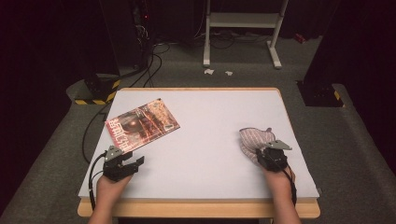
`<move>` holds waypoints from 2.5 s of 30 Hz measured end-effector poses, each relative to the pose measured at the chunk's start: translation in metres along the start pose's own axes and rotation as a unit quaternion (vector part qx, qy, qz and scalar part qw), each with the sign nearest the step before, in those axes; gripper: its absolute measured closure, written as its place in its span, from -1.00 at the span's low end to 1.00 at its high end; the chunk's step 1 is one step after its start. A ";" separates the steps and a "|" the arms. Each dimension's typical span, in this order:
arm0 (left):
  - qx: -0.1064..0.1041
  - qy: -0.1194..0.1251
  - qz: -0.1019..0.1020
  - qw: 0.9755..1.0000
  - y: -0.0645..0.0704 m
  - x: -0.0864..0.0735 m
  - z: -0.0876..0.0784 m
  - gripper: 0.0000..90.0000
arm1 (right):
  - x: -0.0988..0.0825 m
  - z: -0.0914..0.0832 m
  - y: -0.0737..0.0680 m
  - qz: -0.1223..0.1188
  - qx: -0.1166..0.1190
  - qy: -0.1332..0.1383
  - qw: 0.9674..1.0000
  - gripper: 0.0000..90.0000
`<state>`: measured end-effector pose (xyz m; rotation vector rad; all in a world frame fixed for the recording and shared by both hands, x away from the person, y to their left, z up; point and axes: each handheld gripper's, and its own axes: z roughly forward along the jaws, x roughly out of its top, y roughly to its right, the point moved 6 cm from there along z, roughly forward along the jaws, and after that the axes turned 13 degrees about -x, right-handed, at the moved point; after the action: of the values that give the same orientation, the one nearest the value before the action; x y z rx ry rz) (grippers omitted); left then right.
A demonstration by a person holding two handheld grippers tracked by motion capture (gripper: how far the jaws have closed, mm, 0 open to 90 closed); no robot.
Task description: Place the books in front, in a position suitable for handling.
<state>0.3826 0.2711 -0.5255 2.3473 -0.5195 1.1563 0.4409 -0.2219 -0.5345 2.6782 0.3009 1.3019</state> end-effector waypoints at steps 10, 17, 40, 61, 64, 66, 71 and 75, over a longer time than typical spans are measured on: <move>0.037 0.026 -0.028 0.999 -0.023 0.001 -0.016 -0.15 | 0.014 -0.012 0.007 0.038 0.003 0.029 0.999 -0.31; 0.087 0.024 -0.043 0.995 -0.045 0.000 -0.023 -0.20 | 0.030 -0.034 0.000 0.022 -0.002 0.072 0.997 -0.32; 0.128 -0.040 -0.099 0.986 -0.106 0.023 0.017 -0.36 | 0.031 -0.038 -0.024 0.006 0.028 0.076 0.997 -0.28; 0.102 -0.048 -0.039 0.993 -0.063 0.038 0.059 -0.31 | 0.076 -0.038 -0.105 -0.028 0.143 0.119 0.982 -0.29; 0.106 -0.044 -0.036 0.993 -0.059 0.038 0.060 -0.29 | 0.085 -0.011 -0.132 -0.040 0.165 0.097 0.981 -0.25; 0.102 -0.038 -0.043 0.993 -0.055 0.035 0.057 -0.25 | 0.093 0.010 -0.150 -0.048 0.174 0.084 0.980 -0.25; 0.093 -0.042 -0.037 0.994 -0.039 0.026 0.050 -0.24 | 0.115 0.052 -0.187 -0.061 0.183 0.060 0.979 -0.26; 0.083 -0.045 -0.044 0.995 -0.036 0.025 0.048 -0.27 | 0.128 0.070 -0.207 -0.068 0.187 0.055 0.978 -0.27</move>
<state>0.4456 0.2702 -0.5398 2.5471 -0.3575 1.0952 0.5491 0.0062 -0.5257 2.8193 0.8022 1.4792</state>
